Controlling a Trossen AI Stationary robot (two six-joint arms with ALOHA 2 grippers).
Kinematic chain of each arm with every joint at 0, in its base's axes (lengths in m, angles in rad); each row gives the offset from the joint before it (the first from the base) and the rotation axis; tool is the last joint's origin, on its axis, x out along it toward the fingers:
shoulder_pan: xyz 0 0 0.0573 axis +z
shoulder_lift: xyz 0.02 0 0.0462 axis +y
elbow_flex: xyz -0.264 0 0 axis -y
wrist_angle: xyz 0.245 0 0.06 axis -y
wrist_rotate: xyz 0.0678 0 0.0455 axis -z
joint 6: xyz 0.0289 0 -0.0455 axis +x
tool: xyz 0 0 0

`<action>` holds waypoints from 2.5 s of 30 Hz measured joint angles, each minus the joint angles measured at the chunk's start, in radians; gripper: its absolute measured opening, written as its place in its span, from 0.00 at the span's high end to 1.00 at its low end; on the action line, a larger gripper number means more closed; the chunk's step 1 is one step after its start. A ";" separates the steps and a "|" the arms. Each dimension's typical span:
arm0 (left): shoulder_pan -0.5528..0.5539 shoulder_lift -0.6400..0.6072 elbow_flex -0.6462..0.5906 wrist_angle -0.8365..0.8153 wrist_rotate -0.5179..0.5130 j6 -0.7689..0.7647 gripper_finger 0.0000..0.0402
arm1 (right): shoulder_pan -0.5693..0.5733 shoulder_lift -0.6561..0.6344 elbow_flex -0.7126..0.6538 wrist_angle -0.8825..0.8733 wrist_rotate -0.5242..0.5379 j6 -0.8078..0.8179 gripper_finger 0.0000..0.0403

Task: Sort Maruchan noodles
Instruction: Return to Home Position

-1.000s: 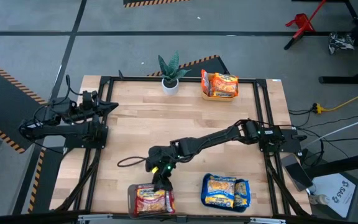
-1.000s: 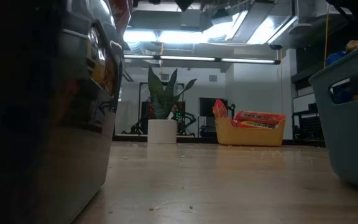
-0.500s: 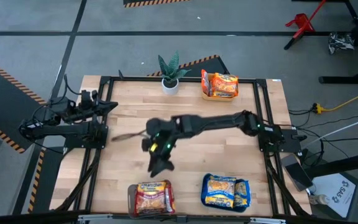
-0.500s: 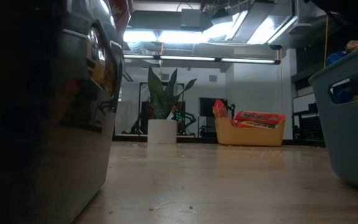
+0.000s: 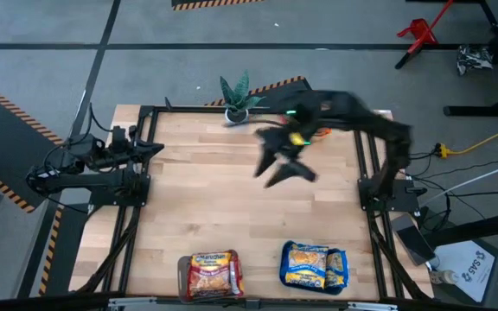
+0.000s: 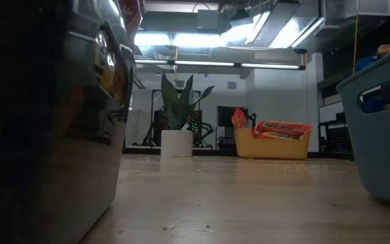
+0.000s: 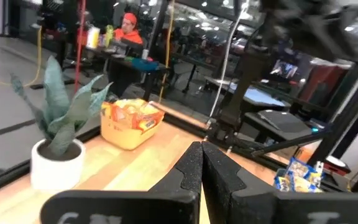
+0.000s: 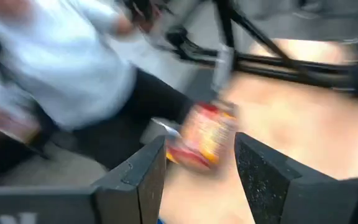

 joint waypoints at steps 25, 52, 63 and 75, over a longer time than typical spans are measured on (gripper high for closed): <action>0.000 0.000 -0.063 0.091 0.278 0.147 1.00 | -0.148 -1.244 -1.768 1.324 0.453 0.351 0.56; 0.054 -0.057 -0.465 0.447 0.518 0.071 1.00 | -0.540 -1.876 -2.160 1.408 0.278 0.641 0.56; 0.032 -0.058 -0.554 0.585 0.584 0.008 1.00 | -0.322 -1.882 -2.316 1.617 0.251 0.691 0.56; -0.009 -0.053 -0.554 0.511 0.318 0.041 1.00 | -0.245 -1.882 -2.316 1.212 0.430 0.502 0.56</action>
